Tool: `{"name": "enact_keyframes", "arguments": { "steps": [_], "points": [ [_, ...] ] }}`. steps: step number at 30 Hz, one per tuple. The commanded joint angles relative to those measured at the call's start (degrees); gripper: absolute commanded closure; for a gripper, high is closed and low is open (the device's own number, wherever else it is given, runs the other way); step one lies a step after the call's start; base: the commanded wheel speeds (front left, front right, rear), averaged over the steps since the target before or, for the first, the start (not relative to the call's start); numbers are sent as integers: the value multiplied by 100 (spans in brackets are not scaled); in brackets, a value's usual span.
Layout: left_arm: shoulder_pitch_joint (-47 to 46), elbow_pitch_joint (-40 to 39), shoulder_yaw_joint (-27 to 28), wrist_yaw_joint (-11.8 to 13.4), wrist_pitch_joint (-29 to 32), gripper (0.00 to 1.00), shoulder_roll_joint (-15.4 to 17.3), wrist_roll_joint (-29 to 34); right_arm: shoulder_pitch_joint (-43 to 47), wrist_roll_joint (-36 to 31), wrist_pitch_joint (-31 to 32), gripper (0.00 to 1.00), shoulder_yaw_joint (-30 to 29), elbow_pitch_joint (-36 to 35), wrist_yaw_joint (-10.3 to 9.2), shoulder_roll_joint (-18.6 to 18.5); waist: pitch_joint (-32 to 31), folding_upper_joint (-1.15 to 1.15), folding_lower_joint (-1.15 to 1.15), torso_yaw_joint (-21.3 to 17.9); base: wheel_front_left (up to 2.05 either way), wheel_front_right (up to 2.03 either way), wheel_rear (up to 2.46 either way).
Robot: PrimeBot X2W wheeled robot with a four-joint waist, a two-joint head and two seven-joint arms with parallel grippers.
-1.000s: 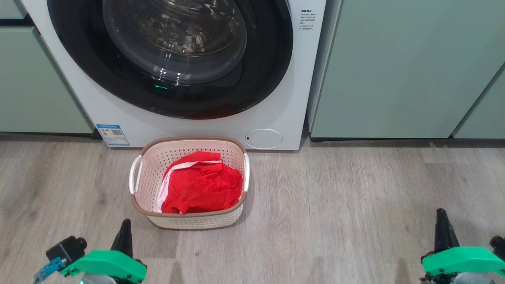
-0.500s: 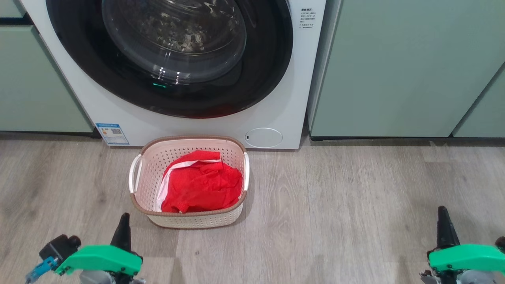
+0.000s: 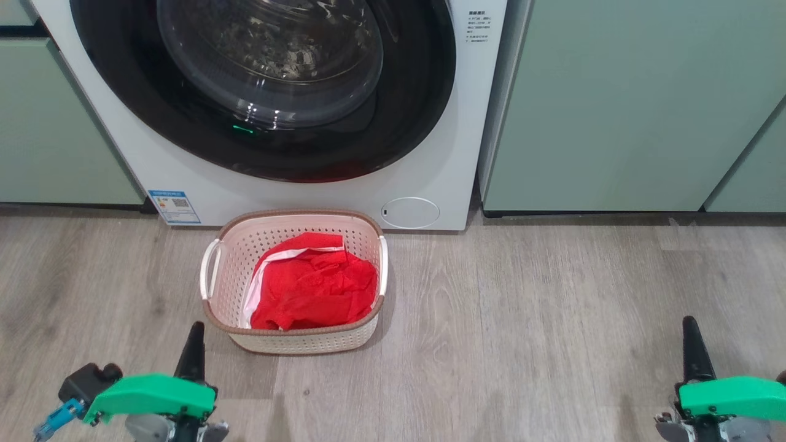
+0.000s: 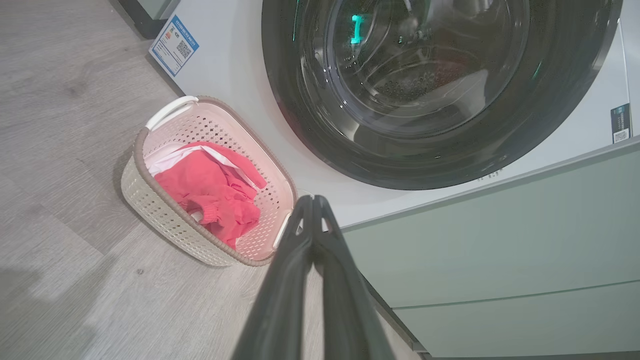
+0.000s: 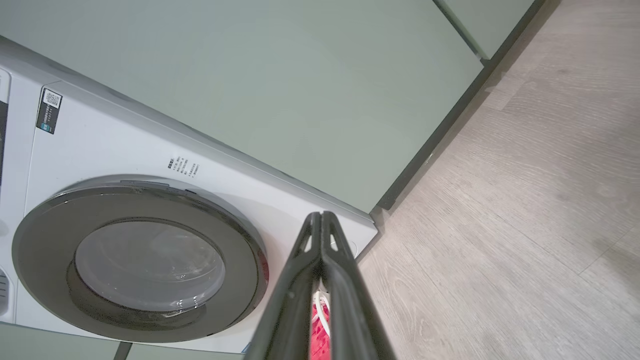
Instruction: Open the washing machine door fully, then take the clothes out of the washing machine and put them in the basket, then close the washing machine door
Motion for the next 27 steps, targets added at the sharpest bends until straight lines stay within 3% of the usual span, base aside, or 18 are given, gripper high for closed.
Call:
{"name": "enact_keyframes", "arguments": {
  "steps": [1,27],
  "points": [
    [-291,-273,149,-25,79,100,21,-248,-298,273,85,100,40,-250,-3,-73,5,0,0,0,0,0,0],
    [-297,-756,261,-33,499,100,-83,-1736,-337,1852,507,100,37,-504,-3,-88,50,0,0,-7,0,0,0]
  ]
}}
